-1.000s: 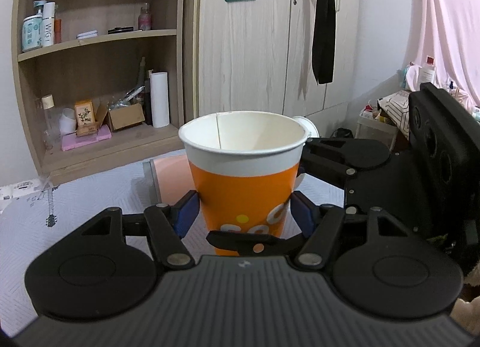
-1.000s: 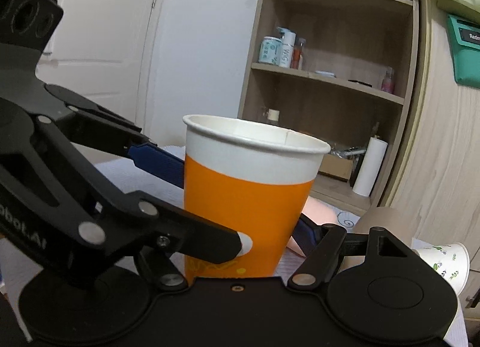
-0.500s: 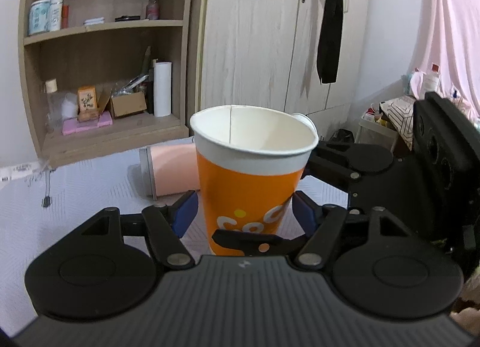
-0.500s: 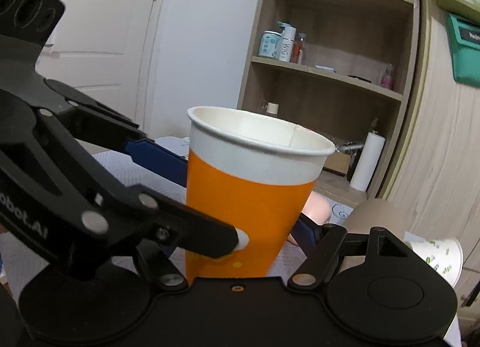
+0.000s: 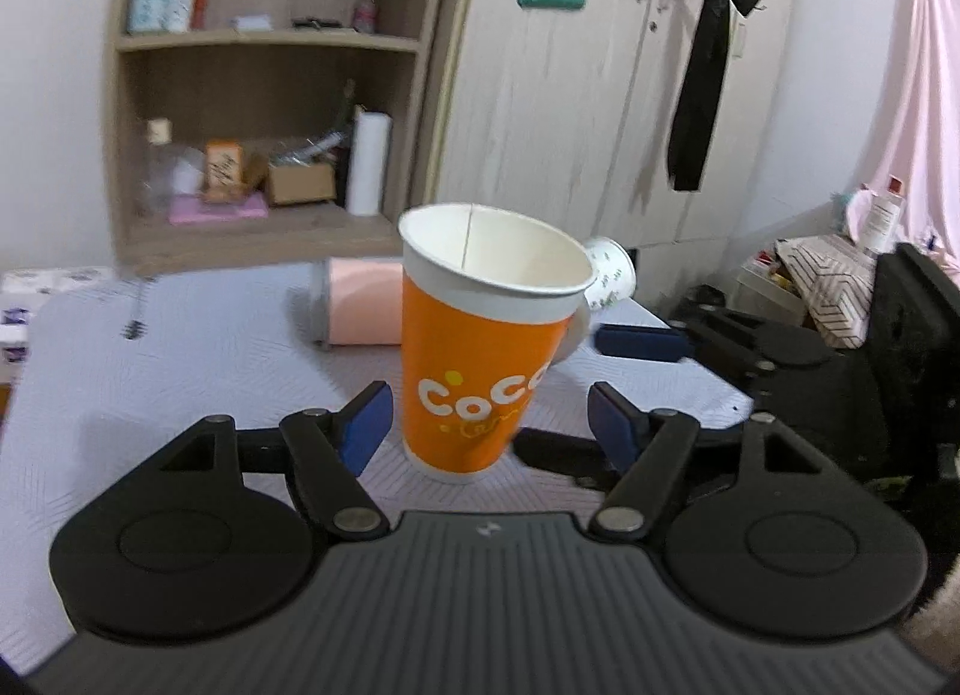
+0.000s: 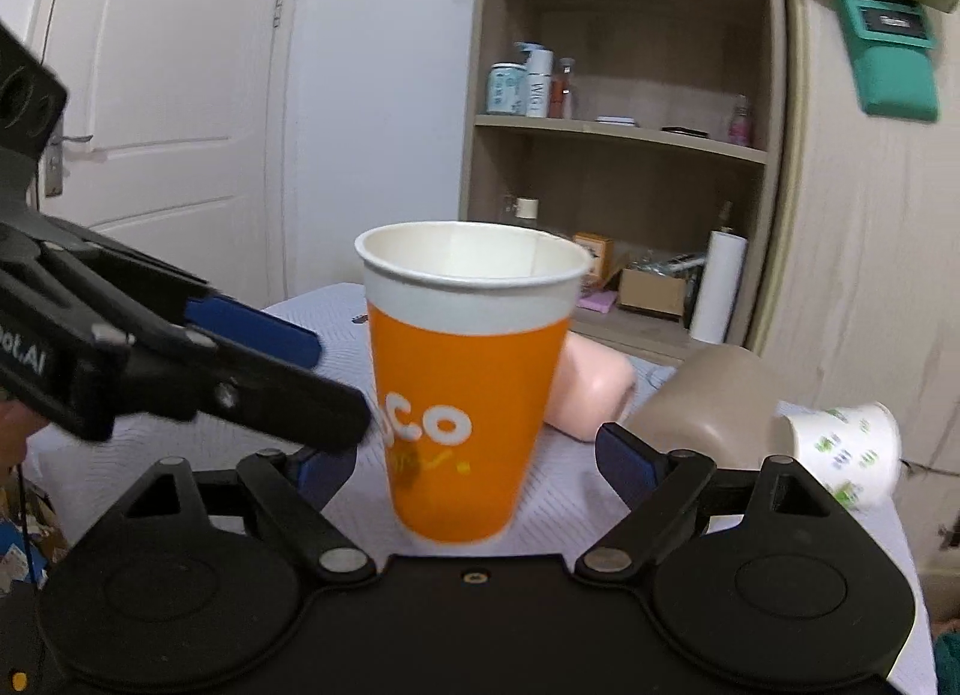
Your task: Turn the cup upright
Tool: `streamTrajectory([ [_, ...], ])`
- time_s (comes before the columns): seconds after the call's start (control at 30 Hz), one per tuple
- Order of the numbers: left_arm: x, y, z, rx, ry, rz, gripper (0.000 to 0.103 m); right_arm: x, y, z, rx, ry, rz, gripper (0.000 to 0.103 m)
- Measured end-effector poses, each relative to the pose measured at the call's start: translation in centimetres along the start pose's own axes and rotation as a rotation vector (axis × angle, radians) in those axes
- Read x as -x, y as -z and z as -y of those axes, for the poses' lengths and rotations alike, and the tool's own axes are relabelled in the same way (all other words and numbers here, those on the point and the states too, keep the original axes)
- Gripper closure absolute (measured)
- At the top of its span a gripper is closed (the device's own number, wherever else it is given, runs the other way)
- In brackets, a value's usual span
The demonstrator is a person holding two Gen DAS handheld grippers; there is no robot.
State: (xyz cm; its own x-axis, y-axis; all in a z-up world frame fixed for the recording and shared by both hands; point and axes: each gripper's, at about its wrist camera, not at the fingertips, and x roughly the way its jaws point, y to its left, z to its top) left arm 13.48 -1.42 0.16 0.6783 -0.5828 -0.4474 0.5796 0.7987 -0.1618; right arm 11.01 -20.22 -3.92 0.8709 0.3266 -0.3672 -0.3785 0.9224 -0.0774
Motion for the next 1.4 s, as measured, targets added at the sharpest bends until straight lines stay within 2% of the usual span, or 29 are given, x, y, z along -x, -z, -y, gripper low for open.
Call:
streamTrajectory([
  [0.17,2.9,0.5,2.0,0.003,-0.102,0.055,0.032,3.9,0.0,-0.1,-0.035,0.022,0.035,0.013],
  [0.3,5.3,1.1,3.1,0.044,-0.141,0.109,0.031,6.9,-0.5,-0.3,-0.060,0.070,0.073,0.013],
  [0.5,8.5,2.2,5.2,0.033,-0.239,0.175,0.029,10.4,-1.2,-1.2,-0.066,0.138,0.091,0.013],
  [0.67,10.1,2.9,6.0,0.044,-0.299,0.188,0.026,12.0,-1.5,-1.6,-0.080,0.158,0.100,0.013],
  [0.87,10.2,3.4,6.1,0.047,-0.393,0.188,0.023,12.3,-1.5,-1.8,-0.107,0.190,0.066,0.013],
  [1.03,9.7,3.5,6.3,0.033,-0.425,0.179,0.009,12.2,-1.4,-1.9,-0.113,0.205,0.055,0.011],
  [1.13,9.6,3.7,6.5,0.027,-0.437,0.179,0.006,12.3,-1.4,-2.0,-0.117,0.210,0.054,0.010],
  [1.27,9.6,4.0,6.2,0.037,-0.441,0.154,0.003,12.1,-1.4,-2.2,-0.111,0.224,0.035,0.000],
  [1.4,9.4,4.1,5.9,0.038,-0.468,0.127,0.000,11.7,-1.2,-2.3,-0.142,0.270,0.015,0.000],
])
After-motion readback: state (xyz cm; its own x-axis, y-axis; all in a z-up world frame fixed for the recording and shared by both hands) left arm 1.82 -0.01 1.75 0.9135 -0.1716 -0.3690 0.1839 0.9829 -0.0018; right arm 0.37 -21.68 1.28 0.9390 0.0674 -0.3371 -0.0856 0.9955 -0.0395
